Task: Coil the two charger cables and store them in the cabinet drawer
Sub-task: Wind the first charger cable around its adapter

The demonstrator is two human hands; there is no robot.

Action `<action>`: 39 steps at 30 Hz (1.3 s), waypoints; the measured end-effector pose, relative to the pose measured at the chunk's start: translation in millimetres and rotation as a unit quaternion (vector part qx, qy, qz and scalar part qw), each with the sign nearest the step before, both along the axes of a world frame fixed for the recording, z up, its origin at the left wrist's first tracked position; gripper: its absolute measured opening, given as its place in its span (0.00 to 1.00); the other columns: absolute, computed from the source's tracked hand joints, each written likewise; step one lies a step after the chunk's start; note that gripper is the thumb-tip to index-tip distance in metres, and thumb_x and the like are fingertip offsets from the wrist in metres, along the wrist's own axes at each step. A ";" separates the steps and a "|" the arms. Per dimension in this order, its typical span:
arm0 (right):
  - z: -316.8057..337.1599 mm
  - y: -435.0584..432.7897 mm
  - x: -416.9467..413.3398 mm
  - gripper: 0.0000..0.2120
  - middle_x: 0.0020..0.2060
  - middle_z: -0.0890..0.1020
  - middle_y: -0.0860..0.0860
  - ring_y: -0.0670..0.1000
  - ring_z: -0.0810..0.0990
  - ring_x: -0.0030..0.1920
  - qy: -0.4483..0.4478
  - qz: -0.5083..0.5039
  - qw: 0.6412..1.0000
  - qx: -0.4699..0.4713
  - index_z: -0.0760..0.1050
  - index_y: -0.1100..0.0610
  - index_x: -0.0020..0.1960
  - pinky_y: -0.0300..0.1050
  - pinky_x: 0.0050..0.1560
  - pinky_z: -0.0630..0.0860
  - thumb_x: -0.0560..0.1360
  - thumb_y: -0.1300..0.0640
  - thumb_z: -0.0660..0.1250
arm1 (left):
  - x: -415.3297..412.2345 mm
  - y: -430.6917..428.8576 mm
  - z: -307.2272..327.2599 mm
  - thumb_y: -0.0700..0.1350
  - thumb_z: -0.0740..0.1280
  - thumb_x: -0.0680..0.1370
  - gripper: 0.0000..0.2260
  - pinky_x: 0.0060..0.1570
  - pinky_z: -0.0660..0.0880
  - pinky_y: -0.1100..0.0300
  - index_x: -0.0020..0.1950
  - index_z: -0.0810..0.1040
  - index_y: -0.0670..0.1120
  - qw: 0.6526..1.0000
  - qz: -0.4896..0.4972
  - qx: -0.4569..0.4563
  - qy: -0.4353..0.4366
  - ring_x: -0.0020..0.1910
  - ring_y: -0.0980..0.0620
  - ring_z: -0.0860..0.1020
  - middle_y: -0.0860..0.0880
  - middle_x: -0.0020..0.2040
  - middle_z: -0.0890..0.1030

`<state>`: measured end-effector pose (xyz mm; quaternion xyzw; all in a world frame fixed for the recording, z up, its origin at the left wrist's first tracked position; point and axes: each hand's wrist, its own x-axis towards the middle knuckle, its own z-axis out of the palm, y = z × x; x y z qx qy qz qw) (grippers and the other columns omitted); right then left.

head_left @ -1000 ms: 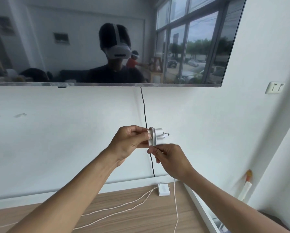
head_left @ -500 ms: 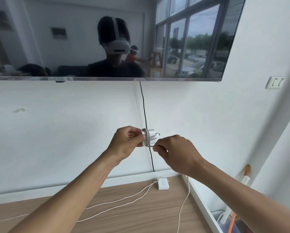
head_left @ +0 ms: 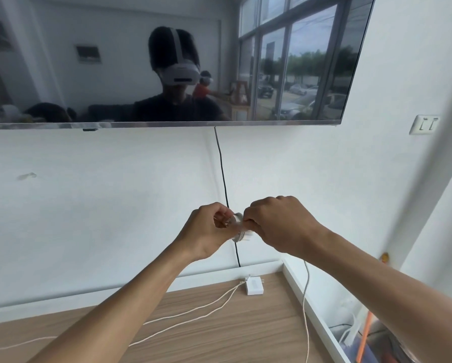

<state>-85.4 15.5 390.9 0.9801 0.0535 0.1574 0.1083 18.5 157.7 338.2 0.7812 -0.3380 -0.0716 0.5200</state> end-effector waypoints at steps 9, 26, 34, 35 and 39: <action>11.1 -17.6 6.2 0.09 0.46 0.83 0.41 0.52 0.80 0.43 -0.010 0.017 0.997 0.070 0.77 0.47 0.46 0.45 0.41 0.74 0.79 0.55 0.60 | -1.0 8.6 -2.3 0.38 0.71 0.73 0.07 0.48 0.77 0.62 0.49 0.81 0.48 0.992 -0.129 0.012 -0.005 0.44 0.57 0.80 0.53 0.43 0.82; -25.8 -38.8 25.6 0.21 0.37 0.83 0.50 0.48 0.78 0.39 0.010 0.092 0.834 0.545 0.82 0.46 0.40 0.46 0.44 0.73 0.69 0.71 0.61 | -6.4 8.5 9.2 0.38 0.66 0.72 0.15 0.45 0.79 0.57 0.56 0.75 0.32 0.915 -0.217 -0.232 0.250 0.46 0.45 0.81 0.40 0.48 0.81; -39.6 -19.9 23.5 0.15 0.23 0.71 0.42 0.49 0.63 0.28 -0.050 0.031 0.842 0.536 0.72 0.53 0.32 0.41 0.29 0.62 0.74 0.66 0.58 | -10.2 3.7 6.4 0.35 0.64 0.77 0.10 0.47 0.81 0.57 0.56 0.77 0.32 0.902 -0.127 -0.304 0.278 0.43 0.47 0.83 0.40 0.46 0.84; -41.4 -17.9 22.1 0.16 0.23 0.73 0.41 0.48 0.64 0.26 -0.054 0.020 0.847 0.529 0.72 0.52 0.32 0.39 0.29 0.63 0.77 0.64 0.59 | -8.6 4.3 6.8 0.34 0.62 0.78 0.08 0.46 0.81 0.58 0.55 0.77 0.33 0.903 -0.107 -0.310 0.277 0.43 0.48 0.83 0.41 0.45 0.85; -48.2 -7.8 14.9 0.11 0.28 0.77 0.44 0.43 0.67 0.25 -0.057 0.002 0.852 0.521 0.81 0.51 0.43 0.32 0.28 0.64 0.79 0.56 0.62 | 3.5 7.1 6.1 0.35 0.63 0.79 0.07 0.46 0.82 0.57 0.48 0.80 0.34 0.911 -0.027 -0.309 0.272 0.41 0.48 0.83 0.43 0.41 0.85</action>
